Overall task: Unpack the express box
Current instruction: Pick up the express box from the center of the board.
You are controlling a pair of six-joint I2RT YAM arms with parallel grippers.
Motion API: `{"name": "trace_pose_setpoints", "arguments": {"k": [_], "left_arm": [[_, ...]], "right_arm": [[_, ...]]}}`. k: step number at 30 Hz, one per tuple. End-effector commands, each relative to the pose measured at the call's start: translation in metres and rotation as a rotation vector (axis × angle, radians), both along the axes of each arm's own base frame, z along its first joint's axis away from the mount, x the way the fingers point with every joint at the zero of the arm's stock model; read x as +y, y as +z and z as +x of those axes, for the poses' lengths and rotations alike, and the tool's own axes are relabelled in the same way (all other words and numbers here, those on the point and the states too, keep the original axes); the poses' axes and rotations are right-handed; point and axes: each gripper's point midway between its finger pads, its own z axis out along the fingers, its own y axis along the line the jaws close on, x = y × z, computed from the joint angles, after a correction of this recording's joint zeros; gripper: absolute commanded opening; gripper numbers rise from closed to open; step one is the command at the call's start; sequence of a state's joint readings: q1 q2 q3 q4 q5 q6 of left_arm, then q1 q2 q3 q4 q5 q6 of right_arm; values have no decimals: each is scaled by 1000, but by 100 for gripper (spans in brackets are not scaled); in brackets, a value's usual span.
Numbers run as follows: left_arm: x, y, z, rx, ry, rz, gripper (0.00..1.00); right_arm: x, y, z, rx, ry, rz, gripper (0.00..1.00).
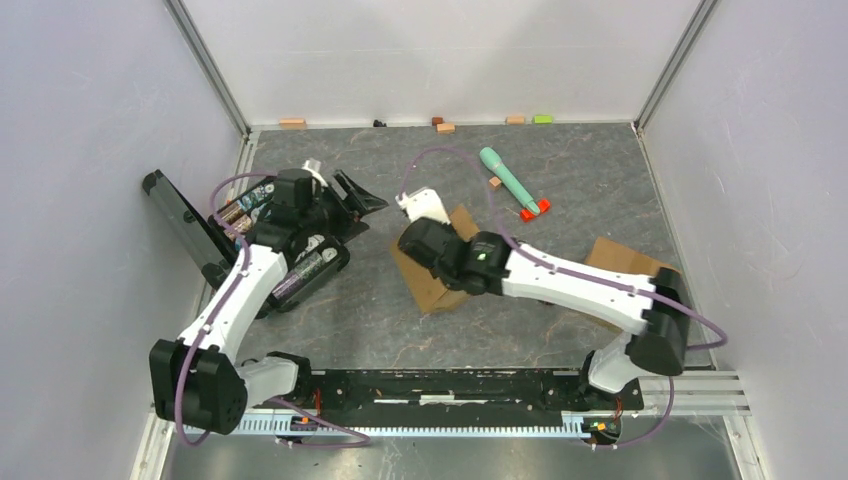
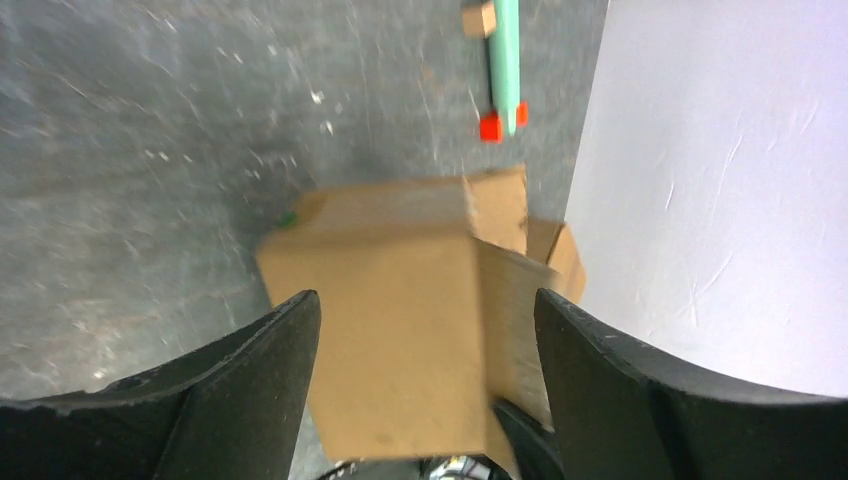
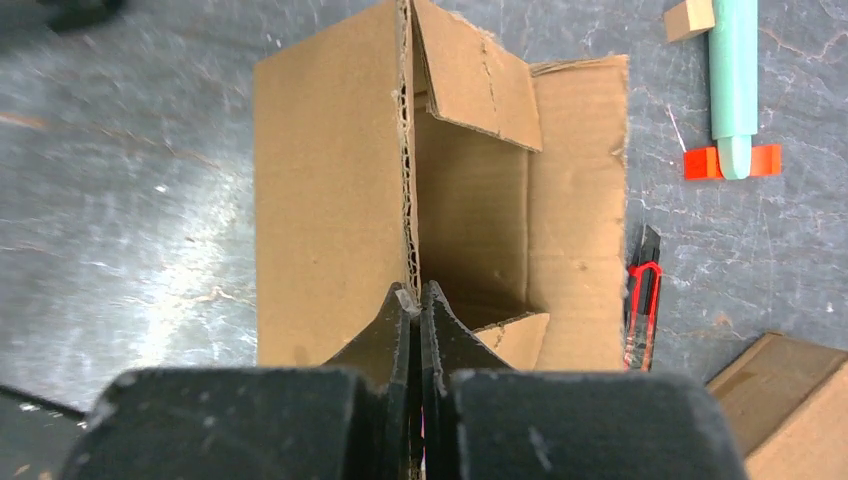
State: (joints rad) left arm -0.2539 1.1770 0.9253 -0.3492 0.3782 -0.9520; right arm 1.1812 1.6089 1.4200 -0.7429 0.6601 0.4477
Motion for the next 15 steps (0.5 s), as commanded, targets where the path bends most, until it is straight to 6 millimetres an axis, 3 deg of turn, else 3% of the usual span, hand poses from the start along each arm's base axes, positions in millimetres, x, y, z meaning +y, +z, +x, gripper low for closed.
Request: {"name": "trace_pose_setpoints", "arguments": {"k": [1, 5, 10, 15], "left_arm": [[23, 2, 15, -33, 27, 1, 85], [23, -25, 24, 6, 55, -51, 87], [11, -61, 31, 66, 52, -136, 90], [-11, -80, 30, 96, 9, -182, 91]], "right_arm": [[7, 83, 6, -56, 43, 288, 0], [19, 143, 4, -89, 112, 490, 0], [45, 204, -10, -110, 229, 736, 0], [62, 244, -22, -118, 311, 936, 0]]}}
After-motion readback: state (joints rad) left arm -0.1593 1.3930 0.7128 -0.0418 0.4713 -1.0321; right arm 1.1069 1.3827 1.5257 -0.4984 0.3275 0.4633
